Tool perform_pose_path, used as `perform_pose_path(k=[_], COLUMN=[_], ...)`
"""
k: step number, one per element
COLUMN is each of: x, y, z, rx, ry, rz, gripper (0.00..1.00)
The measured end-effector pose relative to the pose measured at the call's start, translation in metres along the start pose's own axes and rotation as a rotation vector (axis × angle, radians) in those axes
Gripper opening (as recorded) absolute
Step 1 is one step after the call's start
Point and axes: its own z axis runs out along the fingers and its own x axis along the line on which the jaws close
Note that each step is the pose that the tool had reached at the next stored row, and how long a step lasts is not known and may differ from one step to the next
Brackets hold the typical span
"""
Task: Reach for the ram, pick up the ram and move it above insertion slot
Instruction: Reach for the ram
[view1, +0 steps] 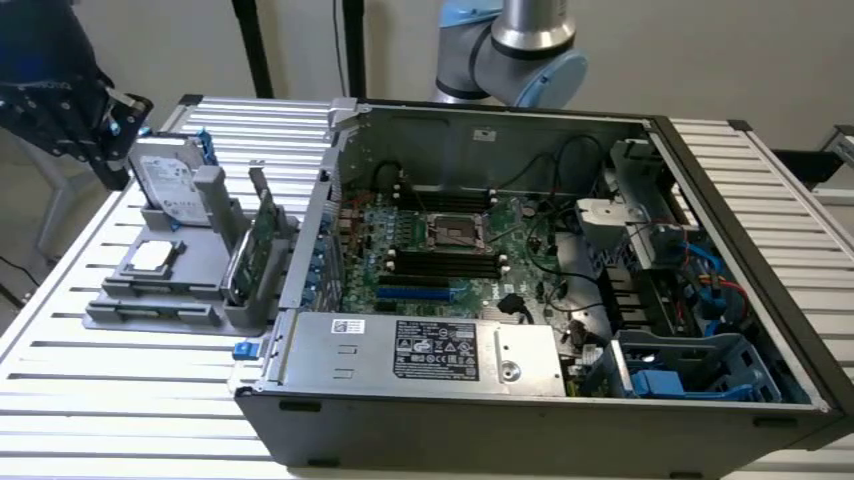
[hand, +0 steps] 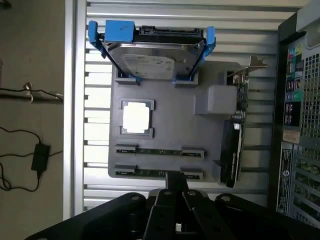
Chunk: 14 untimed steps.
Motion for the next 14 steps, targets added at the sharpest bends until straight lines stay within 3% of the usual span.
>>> perform_pose_path(k=[7, 14], x=[0.002, 0.005], y=[-0.0189, -0.0203], z=[-0.0007, -0.0007], rx=[0.0009, 0.0013], ry=[-0.0001, 0.0002], rz=[-0.001, -0.003], gripper=[0.11, 0.11])
